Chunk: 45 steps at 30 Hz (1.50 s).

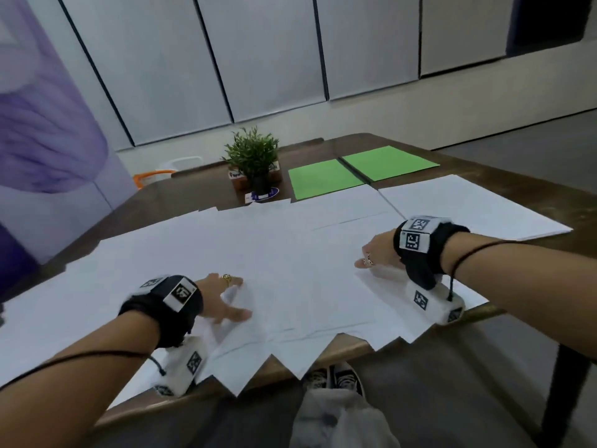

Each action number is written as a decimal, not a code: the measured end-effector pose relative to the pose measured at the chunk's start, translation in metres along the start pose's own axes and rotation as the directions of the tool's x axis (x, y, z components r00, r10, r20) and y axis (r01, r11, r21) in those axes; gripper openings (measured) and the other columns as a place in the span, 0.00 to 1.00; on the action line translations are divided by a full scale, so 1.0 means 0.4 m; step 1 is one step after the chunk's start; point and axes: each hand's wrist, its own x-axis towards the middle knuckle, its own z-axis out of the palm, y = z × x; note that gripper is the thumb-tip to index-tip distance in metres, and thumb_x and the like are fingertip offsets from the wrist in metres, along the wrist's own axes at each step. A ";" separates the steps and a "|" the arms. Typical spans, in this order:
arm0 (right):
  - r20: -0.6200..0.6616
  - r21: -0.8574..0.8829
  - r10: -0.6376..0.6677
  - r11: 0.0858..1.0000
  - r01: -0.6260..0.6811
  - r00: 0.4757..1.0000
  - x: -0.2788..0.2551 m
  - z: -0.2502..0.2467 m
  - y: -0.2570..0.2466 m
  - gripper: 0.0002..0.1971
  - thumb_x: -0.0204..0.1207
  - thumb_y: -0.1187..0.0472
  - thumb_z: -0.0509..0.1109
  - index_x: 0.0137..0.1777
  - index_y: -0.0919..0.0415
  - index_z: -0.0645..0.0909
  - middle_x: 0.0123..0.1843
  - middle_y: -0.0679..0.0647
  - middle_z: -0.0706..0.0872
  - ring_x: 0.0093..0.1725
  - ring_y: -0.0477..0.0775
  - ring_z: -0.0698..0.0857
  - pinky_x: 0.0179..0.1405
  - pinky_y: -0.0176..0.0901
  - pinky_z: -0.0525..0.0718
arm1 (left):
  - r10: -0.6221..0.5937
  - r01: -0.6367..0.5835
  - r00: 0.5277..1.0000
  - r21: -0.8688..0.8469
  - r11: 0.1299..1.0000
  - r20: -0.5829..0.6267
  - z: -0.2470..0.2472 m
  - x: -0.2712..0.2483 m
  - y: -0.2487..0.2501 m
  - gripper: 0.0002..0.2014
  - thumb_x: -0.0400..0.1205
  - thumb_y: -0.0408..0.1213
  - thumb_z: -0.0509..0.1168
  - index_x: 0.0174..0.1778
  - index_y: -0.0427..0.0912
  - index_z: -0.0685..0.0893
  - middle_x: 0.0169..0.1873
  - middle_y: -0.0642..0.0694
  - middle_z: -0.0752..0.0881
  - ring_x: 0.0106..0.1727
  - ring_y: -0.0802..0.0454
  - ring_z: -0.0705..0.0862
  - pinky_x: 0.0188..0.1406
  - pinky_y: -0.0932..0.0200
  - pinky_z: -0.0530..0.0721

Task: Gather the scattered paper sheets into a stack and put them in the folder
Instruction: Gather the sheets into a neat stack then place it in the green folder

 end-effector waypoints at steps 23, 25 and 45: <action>-0.008 0.623 0.104 0.778 -0.076 0.995 -0.006 -0.031 -0.140 0.41 0.76 0.37 0.63 0.79 0.67 0.60 0.76 0.67 0.69 0.70 0.67 0.74 0.69 0.60 0.74 | 0.085 -0.087 0.992 0.024 0.996 0.090 0.052 -0.052 -0.067 0.57 0.64 0.71 0.67 0.80 0.63 0.37 0.82 0.43 0.39 0.83 0.41 0.51 0.80 0.41 0.57; 0.013 0.767 0.154 0.632 -0.109 0.988 0.007 -0.046 -0.127 0.34 0.78 0.45 0.66 0.77 0.63 0.63 0.75 0.64 0.69 0.54 0.62 0.80 0.49 0.54 0.82 | 0.057 -0.060 0.994 0.036 0.998 0.092 0.049 -0.039 -0.068 0.62 0.57 0.73 0.67 0.79 0.65 0.35 0.82 0.43 0.37 0.82 0.38 0.54 0.78 0.40 0.60; 0.211 0.774 0.132 0.583 -0.248 0.969 0.288 -0.071 -0.083 0.13 0.80 0.54 0.66 0.37 0.61 0.73 0.32 0.58 0.76 0.34 0.58 0.77 0.37 0.47 0.76 | -0.051 0.048 0.995 -0.039 0.998 -0.084 -0.151 0.339 -0.044 0.27 0.70 0.57 0.71 0.48 0.35 0.77 0.40 0.42 0.81 0.40 0.44 0.79 0.35 0.57 0.76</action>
